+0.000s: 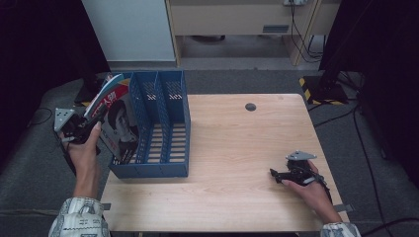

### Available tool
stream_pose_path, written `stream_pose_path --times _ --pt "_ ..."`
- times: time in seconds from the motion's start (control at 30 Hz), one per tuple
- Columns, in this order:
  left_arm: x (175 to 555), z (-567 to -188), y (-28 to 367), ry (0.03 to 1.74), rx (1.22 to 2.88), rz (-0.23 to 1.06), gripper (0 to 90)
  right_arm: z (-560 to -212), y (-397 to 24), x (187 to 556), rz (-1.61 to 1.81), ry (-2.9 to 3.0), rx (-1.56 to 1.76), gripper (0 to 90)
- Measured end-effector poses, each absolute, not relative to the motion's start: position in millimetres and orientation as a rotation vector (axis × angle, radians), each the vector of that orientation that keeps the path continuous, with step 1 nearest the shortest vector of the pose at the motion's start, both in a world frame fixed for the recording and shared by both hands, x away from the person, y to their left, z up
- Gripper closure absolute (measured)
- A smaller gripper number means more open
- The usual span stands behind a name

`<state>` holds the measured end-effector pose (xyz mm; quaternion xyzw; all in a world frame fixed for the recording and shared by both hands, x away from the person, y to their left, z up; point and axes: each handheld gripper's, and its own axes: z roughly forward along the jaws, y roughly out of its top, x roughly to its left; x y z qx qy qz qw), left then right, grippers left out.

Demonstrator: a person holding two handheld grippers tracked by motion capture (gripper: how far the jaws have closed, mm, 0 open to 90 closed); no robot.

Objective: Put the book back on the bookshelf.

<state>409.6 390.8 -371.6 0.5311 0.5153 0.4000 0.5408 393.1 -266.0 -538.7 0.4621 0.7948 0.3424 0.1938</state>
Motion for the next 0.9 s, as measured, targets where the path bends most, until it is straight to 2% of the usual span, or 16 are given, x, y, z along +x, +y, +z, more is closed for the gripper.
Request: stream_pose_path --times 0.07,0.23,0.37,0.53,0.9 --pt "408.2 -365.8 390.0 1.21 1.286 0.955 45.9 -538.7 -266.0 393.2 0.96 2.229 1.296 10.4" --pt "404.6 -355.6 387.7 1.143 1.326 0.934 33.7 -538.7 -266.0 393.1 0.961 2.229 1.296 10.4" --pt "401.3 -349.6 385.9 1.136 1.348 0.968 28.1 -538.7 -266.1 393.1 0.959 2.231 1.294 10.4" --pt "400.0 -338.0 387.7 1.131 1.354 0.951 24.7 -538.7 -266.0 393.1 0.961 2.229 1.296 10.4" --pt "394.7 -313.3 387.8 1.127 1.402 0.921 23.7 -538.7 -266.2 393.2 0.96 2.232 1.293 10.4"
